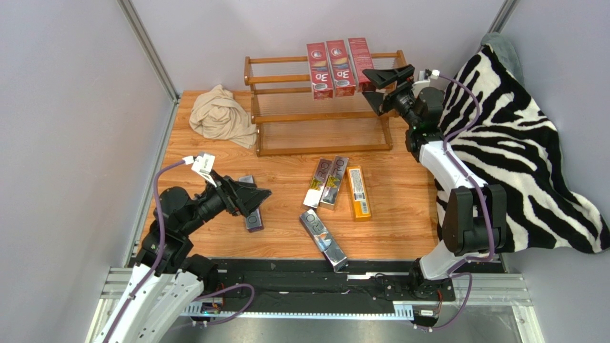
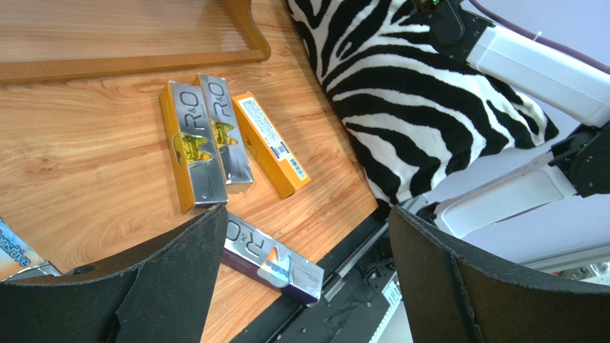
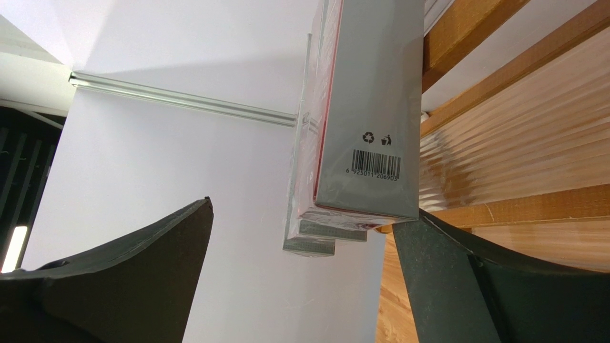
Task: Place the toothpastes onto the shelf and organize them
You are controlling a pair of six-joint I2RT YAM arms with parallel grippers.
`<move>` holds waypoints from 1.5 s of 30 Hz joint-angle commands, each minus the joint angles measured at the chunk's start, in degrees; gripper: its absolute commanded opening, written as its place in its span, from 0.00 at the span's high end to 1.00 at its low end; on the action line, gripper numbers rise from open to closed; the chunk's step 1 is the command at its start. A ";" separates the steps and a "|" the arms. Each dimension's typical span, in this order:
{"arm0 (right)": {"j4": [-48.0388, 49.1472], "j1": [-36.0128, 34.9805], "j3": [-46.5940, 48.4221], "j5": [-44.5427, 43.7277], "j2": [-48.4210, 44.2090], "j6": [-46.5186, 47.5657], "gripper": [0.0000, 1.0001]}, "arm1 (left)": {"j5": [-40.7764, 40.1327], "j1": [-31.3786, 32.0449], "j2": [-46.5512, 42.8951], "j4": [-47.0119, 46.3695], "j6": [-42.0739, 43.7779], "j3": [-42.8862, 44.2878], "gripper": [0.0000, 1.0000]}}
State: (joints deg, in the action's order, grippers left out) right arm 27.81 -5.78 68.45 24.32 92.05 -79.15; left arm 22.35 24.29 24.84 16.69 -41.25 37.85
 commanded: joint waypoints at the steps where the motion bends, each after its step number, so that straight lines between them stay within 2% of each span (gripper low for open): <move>1: 4.09 0.68 -1.38 0.38 -3.28 -0.38 0.00 | 0.06 0.14 -0.41 -1.13 -0.58 -0.31 0.08; 15: 0.93 2.00 -11.48 3.72 -12.68 2.15 0.00 | -1.07 0.14 -0.58 0.62 0.73 -0.93 0.08; 18: -3.28 1.91 -13.50 4.60 -17.42 5.93 0.00 | -3.96 0.14 -0.23 3.43 2.05 -0.84 0.08; 23: -16.63 2.00 -15.62 3.55 -26.55 16.63 0.00 | -9.07 0.14 2.14 9.32 3.37 -0.75 0.08; 29: -30.43 1.83 -20.10 1.26 -37.81 26.14 0.00 | -13.38 0.23 7.94 11.43 3.64 -1.46 0.08; 33: -41.40 1.39 -23.08 -1.89 -43.08 31.94 0.01 | -19.52 0.14 12.23 14.06 3.55 -1.02 0.07; 37: -44.07 1.30 -30.90 -2.69 -50.28 33.10 0.02 | -24.71 0.14 15.67 16.36 2.32 -0.32 0.06; 40: -46.79 1.30 -35.13 -3.57 -52.75 34.85 0.02 | -27.70 0.14 18.92 16.80 1.53 -0.14 0.06; 45: -46.80 1.21 -39.78 -1.73 -53.55 35.30 0.02 | -30.17 0.14 29.37 16.71 1.97 1.87 0.05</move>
State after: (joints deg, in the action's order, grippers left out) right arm -18.31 -4.32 30.50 22.22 39.62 -46.44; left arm -3.92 24.29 48.03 32.56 -39.29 36.71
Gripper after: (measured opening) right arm 0.981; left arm 0.946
